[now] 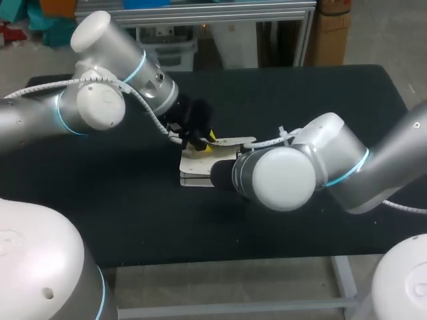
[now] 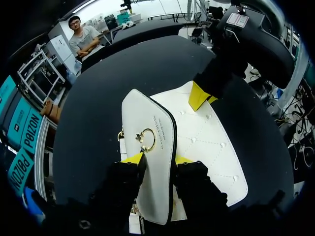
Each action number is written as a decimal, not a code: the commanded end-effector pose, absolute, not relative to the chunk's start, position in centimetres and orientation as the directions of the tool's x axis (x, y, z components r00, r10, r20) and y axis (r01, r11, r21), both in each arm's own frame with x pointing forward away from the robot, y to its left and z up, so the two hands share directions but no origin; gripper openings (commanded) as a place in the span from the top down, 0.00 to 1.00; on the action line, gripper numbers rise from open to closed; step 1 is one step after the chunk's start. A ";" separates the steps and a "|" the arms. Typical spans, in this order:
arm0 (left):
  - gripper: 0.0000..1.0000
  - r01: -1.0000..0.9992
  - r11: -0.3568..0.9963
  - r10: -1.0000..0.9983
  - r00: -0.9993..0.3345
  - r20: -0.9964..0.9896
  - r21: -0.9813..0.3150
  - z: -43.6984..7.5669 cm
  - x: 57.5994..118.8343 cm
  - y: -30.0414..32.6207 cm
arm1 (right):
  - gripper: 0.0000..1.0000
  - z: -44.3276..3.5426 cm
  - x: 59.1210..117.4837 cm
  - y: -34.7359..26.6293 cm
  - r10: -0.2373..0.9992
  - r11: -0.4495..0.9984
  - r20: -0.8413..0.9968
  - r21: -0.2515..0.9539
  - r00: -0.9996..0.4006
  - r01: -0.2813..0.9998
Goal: Pick up the bag, open it, inspect its contents, close it, and place it on the opposite side
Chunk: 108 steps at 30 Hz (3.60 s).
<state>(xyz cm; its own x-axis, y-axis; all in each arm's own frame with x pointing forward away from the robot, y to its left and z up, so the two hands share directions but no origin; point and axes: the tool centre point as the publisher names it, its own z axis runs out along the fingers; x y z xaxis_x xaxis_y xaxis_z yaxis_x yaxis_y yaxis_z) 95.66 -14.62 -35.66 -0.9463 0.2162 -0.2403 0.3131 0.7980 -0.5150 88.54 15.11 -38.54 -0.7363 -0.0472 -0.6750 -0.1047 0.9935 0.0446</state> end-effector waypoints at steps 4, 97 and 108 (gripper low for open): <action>0.00 0.328 0.782 0.155 -0.926 -0.345 -0.529 -33.6 94.6 -13.3 | 1.00 -39.0 88.5 15.4 -0.024 0.992 -0.846 0.045 -0.532 -0.116; 0.00 0.452 0.810 0.364 -0.887 -0.284 -0.374 -37.5 91.5 -12.4 | 1.00 -39.1 88.8 15.6 -0.015 0.994 -0.832 0.047 -0.555 -0.098; 0.00 0.453 0.746 0.309 -0.885 -0.348 -0.489 -34.4 92.2 -11.0 | 1.00 -39.1 88.8 15.6 -0.015 0.994 -0.832 0.047 -0.555 -0.098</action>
